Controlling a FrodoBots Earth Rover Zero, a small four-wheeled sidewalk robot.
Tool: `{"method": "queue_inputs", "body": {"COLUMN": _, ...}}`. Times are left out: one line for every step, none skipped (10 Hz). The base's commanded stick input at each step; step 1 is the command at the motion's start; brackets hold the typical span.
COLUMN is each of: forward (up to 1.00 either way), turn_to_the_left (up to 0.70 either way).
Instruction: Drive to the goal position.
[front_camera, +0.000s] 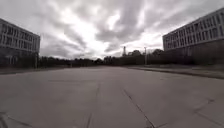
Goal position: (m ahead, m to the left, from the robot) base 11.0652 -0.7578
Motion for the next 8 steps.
{"method": "queue_inputs", "body": {"forward": 0.70, "turn_to_the_left": 0.00}}
{"method": "queue_inputs", "body": {"forward": 0.70, "turn_to_the_left": 0.00}}
{"method": "queue_inputs", "body": {"forward": 0.70, "turn_to_the_left": 0.00}}
{"method": "queue_inputs", "body": {"forward": 0.70, "turn_to_the_left": 0.00}}
{"method": "queue_inputs", "body": {"forward": 0.70, "turn_to_the_left": 0.00}}
{"method": "queue_inputs", "body": {"forward": 0.70, "turn_to_the_left": 0.00}}
{"method": "queue_inputs", "body": {"forward": 0.70, "turn_to_the_left": 0.00}}
{"method": "queue_inputs", "body": {"forward": 0.70, "turn_to_the_left": 0.00}}
